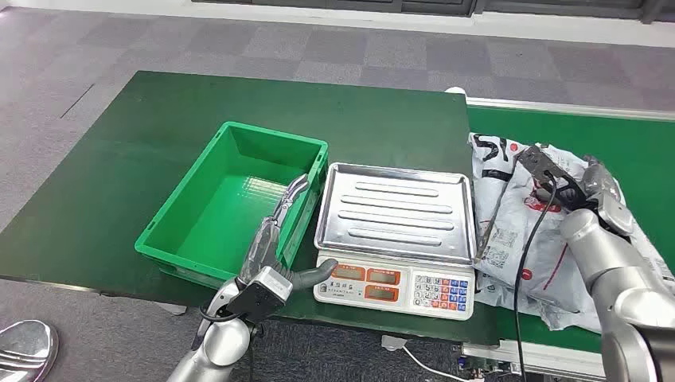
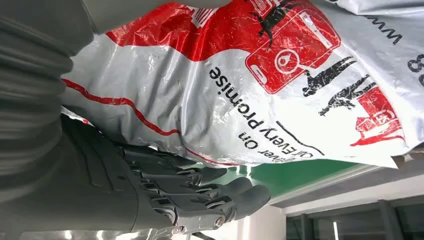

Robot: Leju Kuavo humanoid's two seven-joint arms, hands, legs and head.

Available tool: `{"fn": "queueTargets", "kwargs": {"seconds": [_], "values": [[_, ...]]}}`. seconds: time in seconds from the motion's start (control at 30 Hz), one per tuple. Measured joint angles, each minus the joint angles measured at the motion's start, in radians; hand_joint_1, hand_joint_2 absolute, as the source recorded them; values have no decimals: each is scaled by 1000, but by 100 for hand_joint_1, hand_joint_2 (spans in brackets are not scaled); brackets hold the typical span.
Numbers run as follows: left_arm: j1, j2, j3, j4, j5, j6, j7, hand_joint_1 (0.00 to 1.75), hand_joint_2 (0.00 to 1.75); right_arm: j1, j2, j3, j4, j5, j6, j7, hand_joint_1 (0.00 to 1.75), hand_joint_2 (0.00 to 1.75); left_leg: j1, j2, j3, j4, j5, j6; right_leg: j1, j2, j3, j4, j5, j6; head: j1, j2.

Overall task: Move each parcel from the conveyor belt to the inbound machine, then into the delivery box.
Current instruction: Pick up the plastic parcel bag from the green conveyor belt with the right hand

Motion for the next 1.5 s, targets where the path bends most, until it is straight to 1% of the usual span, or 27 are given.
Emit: {"fn": "queueTargets", "kwargs": {"seconds": [0.3,0.43,0.63,0.7,0.9,1.0,1.13,1.27,1.33,1.4,1.5], "values": [[7,1,0,-3,0,2,0,0,175,2,0,0,10,0,-2,0,0,175,0,0,0,0,0,0,0,0,0,0,0,0,0,0],[8,1,0,-5,0,2,0,0,175,4,0,0,12,0,-7,-3,175,175,0,0,0,0,0,0,0,0,0,0,0,0,0,0],[11,1,0,-7,1,2,3,0,175,21,-3,0,12,15,-51,-14,175,175,0,0,0,0,0,0,0,0,0,0,0,0,0,0],[11,1,0,-8,2,2,4,0,175,27,-7,0,12,35,-76,-6,175,175,0,0,0,0,0,0,0,0,0,0,0,0,0,0],[11,1,0,-9,3,-2,5,0,175,54,-27,3,0,205,-190,91,175,175,0,0,0,0,0,0,0,0,0,0,0,0,0,0],[10,1,0,-9,3,-5,5,0,175,62,-35,3,-7,243,-197,108,175,175,0,0,0,0,0,0,0,1,0,0,0,0,0,0],[8,1,0,-6,5,-8,3,0,175,70,-42,3,-15,248,-203,107,175,175,0,0,1,0,0,0,0,0,0,0,0,0,0,0],[3,1,0,-1,9,-10,0,0,175,82,-50,3,-26,265,-232,105,175,175,0,0,0,0,0,0,0,0,0,0,0,0,0,0],[-1,1,0,2,11,-10,-1,0,175,85,-55,3,-36,271,-257,92,175,175,0,0,0,0,0,0,0,1,0,0,0,0,0,0],[-5,1,0,6,12,-10,-2,0,175,86,-59,2,-53,267,-289,48,175,175,0,0,0,0,0,0,0,1,0,0,0,0,0,0],[-10,1,0,10,12,-10,-7,0,175,87,-60,-8,-100,222,-308,-80,175,175,0,1,0,0,0,0,0,1,0,0,0,0,0,0]]}}
